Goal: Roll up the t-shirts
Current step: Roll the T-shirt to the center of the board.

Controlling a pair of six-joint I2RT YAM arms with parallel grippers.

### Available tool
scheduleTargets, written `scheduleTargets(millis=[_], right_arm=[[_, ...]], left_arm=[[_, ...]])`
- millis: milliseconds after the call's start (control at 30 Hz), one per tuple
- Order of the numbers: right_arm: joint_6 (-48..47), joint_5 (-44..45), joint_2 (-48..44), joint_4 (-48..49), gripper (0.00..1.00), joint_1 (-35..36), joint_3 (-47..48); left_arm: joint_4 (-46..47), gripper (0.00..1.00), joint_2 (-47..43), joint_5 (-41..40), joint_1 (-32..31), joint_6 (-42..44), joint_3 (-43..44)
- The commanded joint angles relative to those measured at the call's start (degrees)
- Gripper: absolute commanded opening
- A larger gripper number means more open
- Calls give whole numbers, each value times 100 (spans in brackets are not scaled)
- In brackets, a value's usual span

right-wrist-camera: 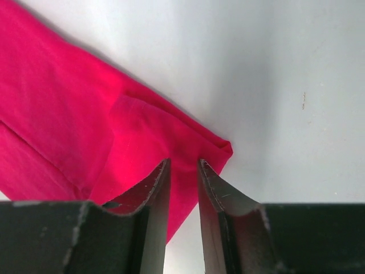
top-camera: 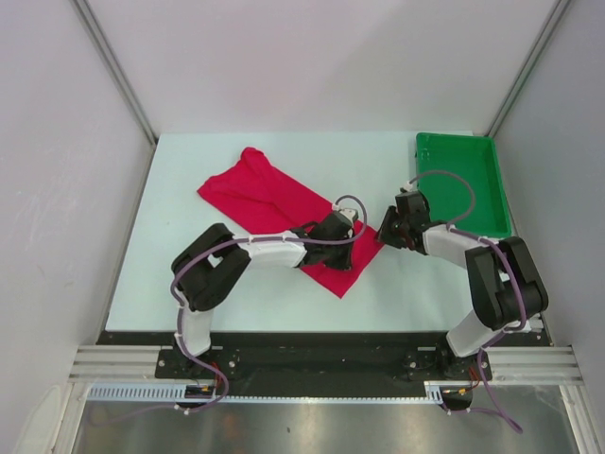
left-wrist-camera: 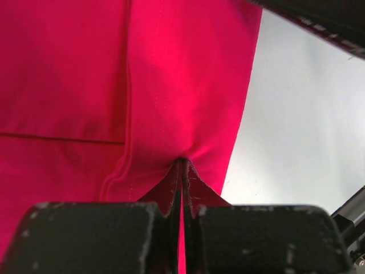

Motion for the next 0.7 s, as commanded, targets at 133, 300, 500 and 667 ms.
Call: scheduleTargets(millis=[133,300,500,667], right_arm=[[-130,32,-107,195,32,118,36],[-33,-117,552,767,29,-31,167],[-67,-328,440,591,41,-243,256],[11,-135,-140,-138,48,-330,318]], left_arm=[[3,0,-49,-175,-84,-125,-71],[-147,0,-383,-210,-136,-90,-193],[-559,33,-1305,-746,-417,314,-589],[-990,52,-1421,-1150,-900,622,-519]])
